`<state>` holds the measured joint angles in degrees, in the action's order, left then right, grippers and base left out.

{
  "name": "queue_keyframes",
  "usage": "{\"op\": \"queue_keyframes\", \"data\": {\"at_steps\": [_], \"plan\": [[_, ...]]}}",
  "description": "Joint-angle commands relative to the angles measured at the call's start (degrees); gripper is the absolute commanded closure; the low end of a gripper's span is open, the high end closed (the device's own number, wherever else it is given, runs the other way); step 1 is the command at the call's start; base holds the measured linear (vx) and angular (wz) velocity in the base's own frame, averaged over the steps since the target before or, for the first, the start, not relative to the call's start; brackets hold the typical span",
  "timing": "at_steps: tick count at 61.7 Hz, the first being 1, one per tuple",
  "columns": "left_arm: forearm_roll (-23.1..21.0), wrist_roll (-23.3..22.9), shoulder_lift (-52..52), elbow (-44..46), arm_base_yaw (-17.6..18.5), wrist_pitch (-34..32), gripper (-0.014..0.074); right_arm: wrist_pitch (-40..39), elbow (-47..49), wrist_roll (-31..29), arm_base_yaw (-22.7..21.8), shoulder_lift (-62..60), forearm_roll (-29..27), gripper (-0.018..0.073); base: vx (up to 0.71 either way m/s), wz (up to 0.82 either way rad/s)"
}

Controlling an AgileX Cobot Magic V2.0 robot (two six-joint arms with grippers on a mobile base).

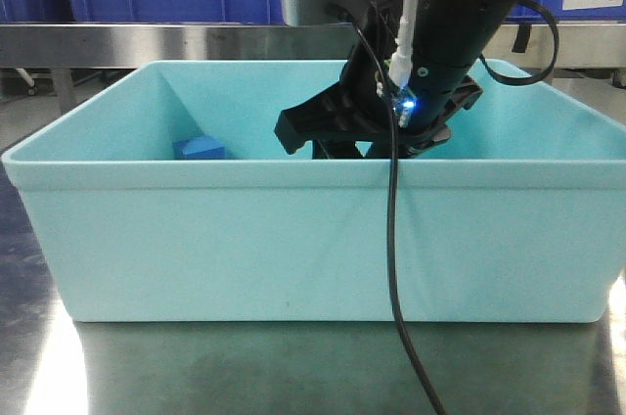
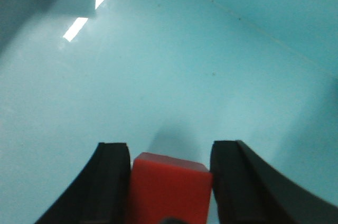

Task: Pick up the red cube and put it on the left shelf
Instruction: 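Lift the red cube up out of the bin with the right gripper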

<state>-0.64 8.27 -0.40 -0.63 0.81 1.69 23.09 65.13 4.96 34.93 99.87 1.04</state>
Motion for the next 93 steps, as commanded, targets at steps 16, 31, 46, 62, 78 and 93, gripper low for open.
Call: {"op": "queue_keyframes", "data": {"at_steps": [16,31,46,62,78,93], "plan": [[-0.3,0.0,0.0,-1.3,0.4,-5.2,0.0491,-11.2,2.3,0.0,-0.1,-9.9,-0.1,0.0501,0.01,0.06],[-0.3,0.0,0.0,-1.3,0.4,-5.2,0.0491,-12.9,1.5,0.0,-2.4,-16.0,-0.1,0.0501,-0.01,-0.03],[-0.3,0.0,0.0,-1.3,0.4,-5.2,0.0491,-15.3,-4.6,0.0,-5.9,-22.8,-0.1,0.0501,0.00,0.00],[-0.3,0.0,0.0,-1.3,0.4,-5.2,0.0491,-21.8,-14.3,0.0,-10.4,-32.0,-0.1,0.0501,0.00,0.00],[-0.3,0.0,0.0,-1.3,0.4,-5.2,0.0491,-22.1,-20.7,0.0,-12.5,-39.7,-0.1,0.0501,0.00,0.00],[-0.3,0.0,0.0,-1.3,0.4,-5.2,0.0491,-25.7,-26.8,0.0,-14.8,-45.6,-0.1,0.0501,0.00,0.00]]}}
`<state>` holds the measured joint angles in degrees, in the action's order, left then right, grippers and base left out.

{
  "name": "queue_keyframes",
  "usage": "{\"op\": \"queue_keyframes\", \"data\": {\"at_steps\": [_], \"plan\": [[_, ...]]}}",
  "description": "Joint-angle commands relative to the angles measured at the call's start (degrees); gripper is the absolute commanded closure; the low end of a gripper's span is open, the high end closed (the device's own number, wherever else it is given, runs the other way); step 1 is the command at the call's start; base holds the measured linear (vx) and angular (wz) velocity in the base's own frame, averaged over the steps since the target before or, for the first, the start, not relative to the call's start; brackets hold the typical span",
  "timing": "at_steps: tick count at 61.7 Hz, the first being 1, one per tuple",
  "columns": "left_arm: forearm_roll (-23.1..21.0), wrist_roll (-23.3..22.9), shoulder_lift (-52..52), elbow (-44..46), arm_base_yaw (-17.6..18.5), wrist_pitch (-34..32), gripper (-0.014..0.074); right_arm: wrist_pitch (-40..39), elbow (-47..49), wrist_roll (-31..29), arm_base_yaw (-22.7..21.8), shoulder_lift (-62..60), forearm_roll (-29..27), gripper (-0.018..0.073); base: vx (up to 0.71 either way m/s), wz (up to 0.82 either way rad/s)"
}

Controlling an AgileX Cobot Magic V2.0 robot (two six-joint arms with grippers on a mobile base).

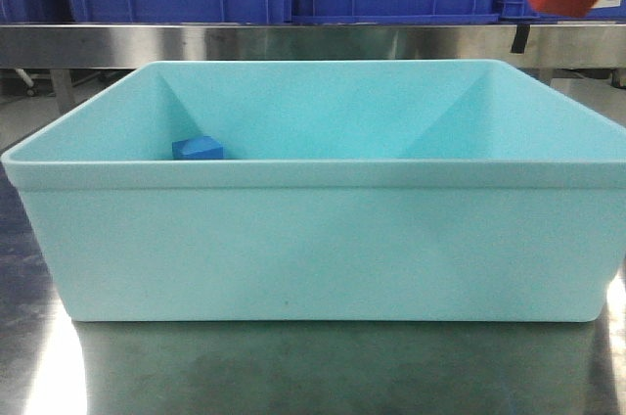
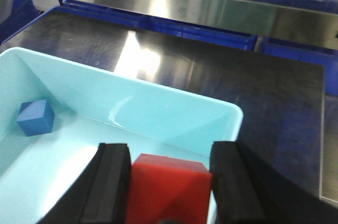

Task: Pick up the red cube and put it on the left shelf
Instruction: 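Lift the red cube up out of the bin with the right gripper, then hold the red cube raised in the right gripper above the bin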

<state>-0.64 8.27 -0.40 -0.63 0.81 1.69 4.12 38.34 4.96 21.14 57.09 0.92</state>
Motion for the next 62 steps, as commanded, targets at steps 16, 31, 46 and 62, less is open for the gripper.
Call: {"op": "queue_keyframes", "data": {"at_steps": [16,31,46,62], "plan": [[-0.3,0.0,0.0,-1.3,0.4,-5.2,0.0491,-8.9,-4.4,0.0,-1.8,-7.1,0.1,0.0501,0.00,0.00],[-0.3,0.0,0.0,-1.3,0.4,-5.2,0.0491,-10.7,-6.2,0.0,-1.8,-8.4,0.1,0.0501,0.00,0.00],[-0.3,0.0,0.0,-1.3,0.4,-5.2,0.0491,-10.7,-6.2,0.0,-1.8,-8.4,0.1,0.0501,0.00,0.00],[-0.3,0.0,0.0,-1.3,0.4,-5.2,0.0491,-13.2,-8.4,0.0,-1.8,-9.9,0.1,0.0501,0.00,0.00]]}}
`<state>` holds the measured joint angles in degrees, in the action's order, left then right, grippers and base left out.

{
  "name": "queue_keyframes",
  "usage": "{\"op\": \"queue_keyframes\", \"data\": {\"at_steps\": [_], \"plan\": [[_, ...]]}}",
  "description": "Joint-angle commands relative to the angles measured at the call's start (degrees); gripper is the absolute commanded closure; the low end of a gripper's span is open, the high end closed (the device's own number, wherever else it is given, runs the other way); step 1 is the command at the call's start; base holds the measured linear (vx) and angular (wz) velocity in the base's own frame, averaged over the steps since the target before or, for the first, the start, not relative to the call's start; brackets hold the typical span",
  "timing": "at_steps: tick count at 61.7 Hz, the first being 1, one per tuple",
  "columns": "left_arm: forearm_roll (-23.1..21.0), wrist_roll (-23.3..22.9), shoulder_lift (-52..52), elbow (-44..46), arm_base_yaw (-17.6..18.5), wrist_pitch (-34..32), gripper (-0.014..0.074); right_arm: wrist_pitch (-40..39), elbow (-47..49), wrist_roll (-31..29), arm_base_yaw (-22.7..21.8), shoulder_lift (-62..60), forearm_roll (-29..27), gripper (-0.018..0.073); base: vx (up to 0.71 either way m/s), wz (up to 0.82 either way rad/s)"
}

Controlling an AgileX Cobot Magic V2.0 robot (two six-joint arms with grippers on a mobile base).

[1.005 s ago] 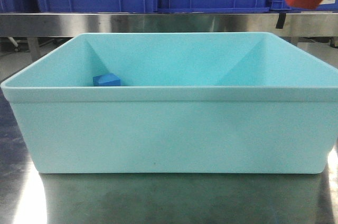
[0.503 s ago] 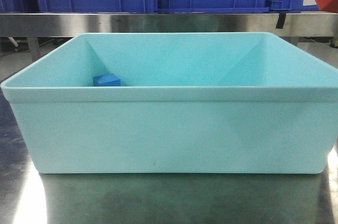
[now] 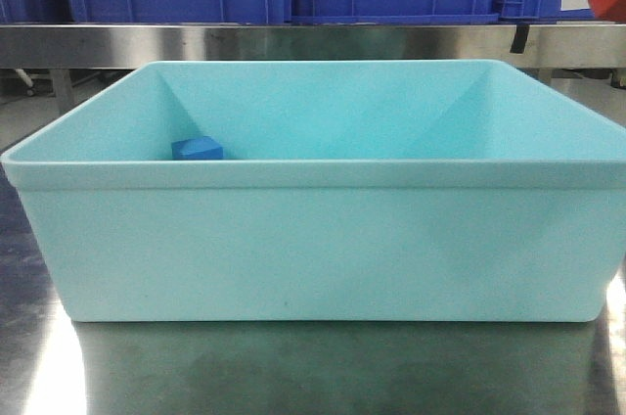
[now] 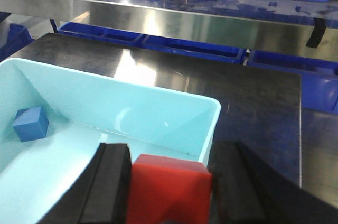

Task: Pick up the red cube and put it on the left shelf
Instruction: 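Hold the red cube raised in the right gripper above the bin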

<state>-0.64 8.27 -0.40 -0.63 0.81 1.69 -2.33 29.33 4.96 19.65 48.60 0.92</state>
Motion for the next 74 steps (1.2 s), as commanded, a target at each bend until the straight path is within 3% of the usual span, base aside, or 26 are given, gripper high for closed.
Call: {"op": "queue_keyframes", "data": {"at_steps": [1,74], "plan": [[-0.3,0.0,0.0,-1.3,0.4,-5.2,0.0491,-7.1,0.4,0.0,-0.3,-1.6,0.1,0.0501,0.00,0.00],[-0.3,0.0,0.0,-1.3,0.4,-5.2,0.0491,-7.9,-0.3,0.0,-0.3,-1.9,0.1,0.0501,0.00,0.00]]}}
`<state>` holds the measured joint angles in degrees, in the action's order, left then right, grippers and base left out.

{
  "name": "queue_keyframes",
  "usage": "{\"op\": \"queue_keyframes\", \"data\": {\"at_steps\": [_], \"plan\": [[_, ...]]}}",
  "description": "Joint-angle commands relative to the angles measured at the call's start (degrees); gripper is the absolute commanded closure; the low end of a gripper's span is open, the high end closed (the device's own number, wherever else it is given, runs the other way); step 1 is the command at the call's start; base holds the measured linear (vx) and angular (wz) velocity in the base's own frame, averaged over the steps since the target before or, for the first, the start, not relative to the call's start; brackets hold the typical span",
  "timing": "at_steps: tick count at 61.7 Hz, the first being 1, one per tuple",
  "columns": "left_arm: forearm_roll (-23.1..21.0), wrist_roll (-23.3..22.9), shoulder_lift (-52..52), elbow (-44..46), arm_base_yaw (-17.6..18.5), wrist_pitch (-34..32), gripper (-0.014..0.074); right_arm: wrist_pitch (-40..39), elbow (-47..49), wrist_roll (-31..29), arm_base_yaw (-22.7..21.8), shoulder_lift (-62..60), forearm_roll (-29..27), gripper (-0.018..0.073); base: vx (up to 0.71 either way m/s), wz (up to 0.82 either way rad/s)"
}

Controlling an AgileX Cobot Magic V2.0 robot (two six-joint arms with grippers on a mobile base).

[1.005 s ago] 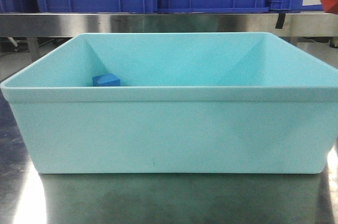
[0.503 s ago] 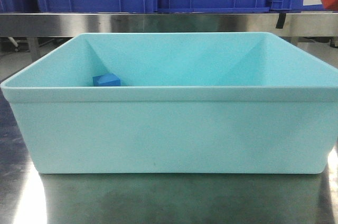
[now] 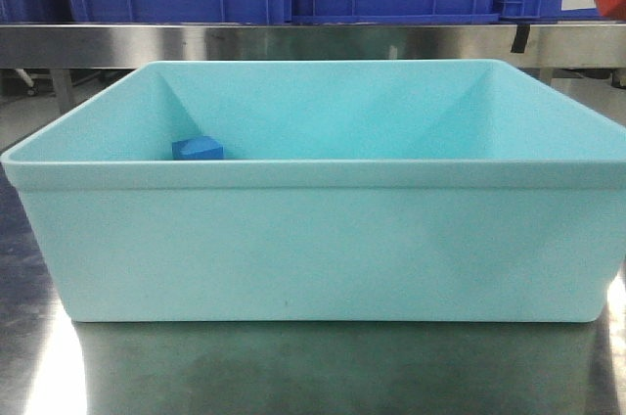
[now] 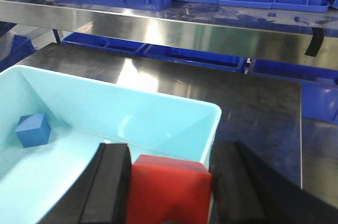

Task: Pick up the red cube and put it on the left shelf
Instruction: 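Hold the red cube raised in the right gripper above the bin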

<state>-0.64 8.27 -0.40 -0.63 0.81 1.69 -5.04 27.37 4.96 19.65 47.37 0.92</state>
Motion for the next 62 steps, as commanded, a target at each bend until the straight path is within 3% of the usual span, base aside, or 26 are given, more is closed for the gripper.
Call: {"op": "queue_keyframes", "data": {"at_steps": [1,62], "plan": [[-0.3,0.0,0.0,-1.3,0.4,-5.2,0.0491,-5.2,1.7,0.0,-0.3,-0.6,0.1,0.0501,0.00,0.00],[-0.3,0.0,0.0,-1.3,0.4,-5.2,0.0491,-5.2,1.7,0.0,-0.3,-0.6,0.1,0.0501,0.00,0.00]]}}
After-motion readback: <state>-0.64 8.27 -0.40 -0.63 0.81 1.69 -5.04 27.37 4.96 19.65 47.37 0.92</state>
